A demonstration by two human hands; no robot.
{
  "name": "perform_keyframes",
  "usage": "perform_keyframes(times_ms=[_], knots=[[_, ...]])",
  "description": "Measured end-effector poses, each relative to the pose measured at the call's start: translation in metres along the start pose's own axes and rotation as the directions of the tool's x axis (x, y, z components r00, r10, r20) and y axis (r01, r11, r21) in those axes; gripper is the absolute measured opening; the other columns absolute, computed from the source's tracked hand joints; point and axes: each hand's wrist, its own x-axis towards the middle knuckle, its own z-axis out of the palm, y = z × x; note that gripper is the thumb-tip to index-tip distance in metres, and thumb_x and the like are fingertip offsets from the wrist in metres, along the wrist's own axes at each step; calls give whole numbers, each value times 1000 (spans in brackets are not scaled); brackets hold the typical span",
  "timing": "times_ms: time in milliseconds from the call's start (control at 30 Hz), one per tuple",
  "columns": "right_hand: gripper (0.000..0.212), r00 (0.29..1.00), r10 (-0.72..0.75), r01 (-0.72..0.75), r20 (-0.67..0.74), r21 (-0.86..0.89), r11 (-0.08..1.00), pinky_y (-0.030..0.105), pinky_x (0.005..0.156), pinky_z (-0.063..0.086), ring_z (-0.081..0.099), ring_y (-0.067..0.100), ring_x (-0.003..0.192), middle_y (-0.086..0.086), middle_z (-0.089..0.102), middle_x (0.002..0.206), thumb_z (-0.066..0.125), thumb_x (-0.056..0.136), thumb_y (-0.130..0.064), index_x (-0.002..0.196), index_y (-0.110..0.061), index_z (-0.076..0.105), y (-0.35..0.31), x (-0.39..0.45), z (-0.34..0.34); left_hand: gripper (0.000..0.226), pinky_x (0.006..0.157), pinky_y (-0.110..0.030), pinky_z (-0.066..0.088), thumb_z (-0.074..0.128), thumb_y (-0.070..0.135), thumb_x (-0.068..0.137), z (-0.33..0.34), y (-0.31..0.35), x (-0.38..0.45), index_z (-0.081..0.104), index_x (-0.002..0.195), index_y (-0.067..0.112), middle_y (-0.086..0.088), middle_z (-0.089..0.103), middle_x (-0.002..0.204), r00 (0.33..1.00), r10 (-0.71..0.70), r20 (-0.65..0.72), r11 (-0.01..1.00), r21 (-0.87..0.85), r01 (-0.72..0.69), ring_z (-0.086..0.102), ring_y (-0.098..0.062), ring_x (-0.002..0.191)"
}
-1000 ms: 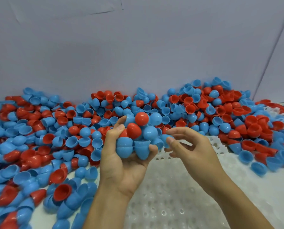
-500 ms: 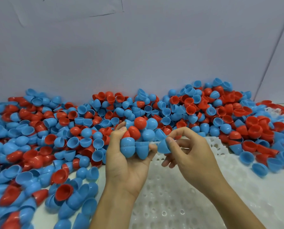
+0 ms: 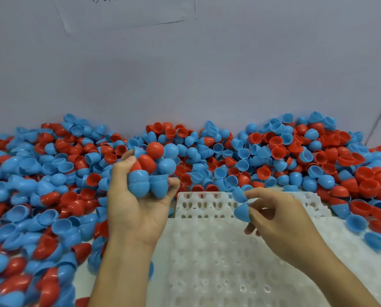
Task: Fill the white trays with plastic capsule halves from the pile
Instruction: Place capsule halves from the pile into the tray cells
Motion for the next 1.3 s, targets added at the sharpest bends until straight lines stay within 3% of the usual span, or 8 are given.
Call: perform_keyframes(times_ms=[167, 300, 467, 633, 733, 933, 1133, 1300], knots=[[33, 995, -66, 80, 78, -198, 977, 11, 47, 45, 65, -5, 64, -15, 64, 80, 67, 91, -16, 89, -47, 57, -26, 7, -1, 4, 56, -32, 49, 61, 25, 93, -12, 13, 7, 58, 95, 24, 3, 65, 81, 999, 48, -24, 999, -15, -48, 63, -14, 64], [19, 982, -105, 153, 154, -343, 927, 11, 46, 43, 61, 1, 59, -13, 60, 68, 70, 91, -18, 110, -22, 71, -51, 31, 19, 12, 55, -33, 49, 60, 24, 93, -13, 12, 9, 56, 105, 23, 3, 65, 85, 998, 44, -37, 999, -29, -45, 62, -14, 65], [19, 963, -63, 196, 264, -515, 834, 29, 63, 58, 61, 20, 71, 8, 66, 96, 63, 92, -9, 109, -10, 72, -67, 68, 64, 16, 54, -32, 48, 58, 21, 95, -11, 8, 8, 55, 111, 22, 1, 64, 89, 998, 16, -63, 1000, -17, -18, 62, -15, 63], [7, 952, -68, 259, 299, -667, 698, 35, 59, 46, 52, 23, 69, 5, 51, 81, 58, 91, -13, 84, -11, 57, -66, 74, 90, 14, 52, -32, 49, 58, 21, 93, -10, 8, 9, 61, 107, 22, -4, 68, 92, 997, -3, -81, 1000, -29, 0, 64, -17, 65], [21, 946, -61, 269, 319, -665, 697, 32, 57, 40, 45, 18, 64, 1, 42, 74, 57, 91, -13, 72, -15, 49, -64, 76, 89, 12, 51, -33, 50, 59, 20, 93, -10, 7, 9, 65, 102, 25, -4, 71, 90, 995, -7, -104, 999, -42, 3, 66, -19, 66], [5, 952, -125, 283, 281, -643, 712, 31, 65, 42, 51, 19, 78, -1, 44, 92, 57, 95, -16, 91, -14, 60, -60, 65, 90, 13, 52, -33, 50, 63, 21, 86, -8, 6, 7, 67, 98, 27, 0, 73, 81, 996, -14, -92, 1000, -19, 13, 66, -17, 63], [3, 956, -108, 266, 272, -653, 710, 33, 66, 52, 56, 19, 75, 1, 50, 88, 63, 91, -13, 94, -15, 62, -60, 62, 92, 14, 54, -33, 51, 60, 21, 94, -11, 9, 9, 63, 106, 25, -4, 70, 94, 996, -11, -90, 1000, 2, 12, 66, -18, 69], [6, 953, -128, 281, 274, -646, 710, 33, 63, 54, 59, 21, 72, 3, 57, 84, 60, 92, -18, 92, -14, 64, -60, 63, 86, 12, 54, -34, 51, 59, 21, 94, -10, 7, 9, 66, 100, 27, -2, 72, 88, 996, -24, -85, 1000, 4, 24, 67, -18, 66]])
